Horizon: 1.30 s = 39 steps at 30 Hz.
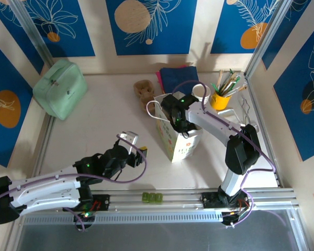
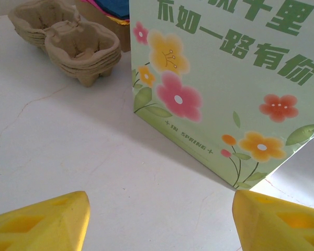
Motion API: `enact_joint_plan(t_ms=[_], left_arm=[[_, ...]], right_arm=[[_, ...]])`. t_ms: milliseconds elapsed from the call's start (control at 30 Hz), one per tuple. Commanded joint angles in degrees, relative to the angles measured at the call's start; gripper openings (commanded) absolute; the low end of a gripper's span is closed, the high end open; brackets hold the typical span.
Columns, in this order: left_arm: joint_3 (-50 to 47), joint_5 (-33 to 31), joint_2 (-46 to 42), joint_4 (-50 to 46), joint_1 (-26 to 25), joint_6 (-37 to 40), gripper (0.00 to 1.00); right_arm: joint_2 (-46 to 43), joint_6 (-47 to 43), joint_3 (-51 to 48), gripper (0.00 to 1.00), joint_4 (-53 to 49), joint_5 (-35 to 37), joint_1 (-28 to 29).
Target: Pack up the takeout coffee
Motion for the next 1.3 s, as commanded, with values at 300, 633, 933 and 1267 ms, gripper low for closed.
enact_joint_plan(t_ms=[300, 633, 933, 1267], left_arm=[[-0.63, -0.81, -1.22, -1.18, 0.28, -0.63, 0.72], [-0.05, -0.98, -1.07, -1.23, 0.33, -0.12, 0.72], [0.29, -0.79, -0.85, -1.34, 0.32, 0.15, 0.73], [0.51, -0.78, -1.11, -1.74, 0.36, 0.5, 0.72]], right_arm=[[5.95, -0.25, -3.39, 0.59, 2.9, -5.96, 0.08], [2.57, -0.35, -0.76, 0.63, 1.06, -4.44, 0.42], [0.97, -0.44, 1.67, 0.93, -1.14, -3.58, 1.49], [-0.05, -0.75, 2.59, 0.99, -1.51, -3.78, 2.43]])
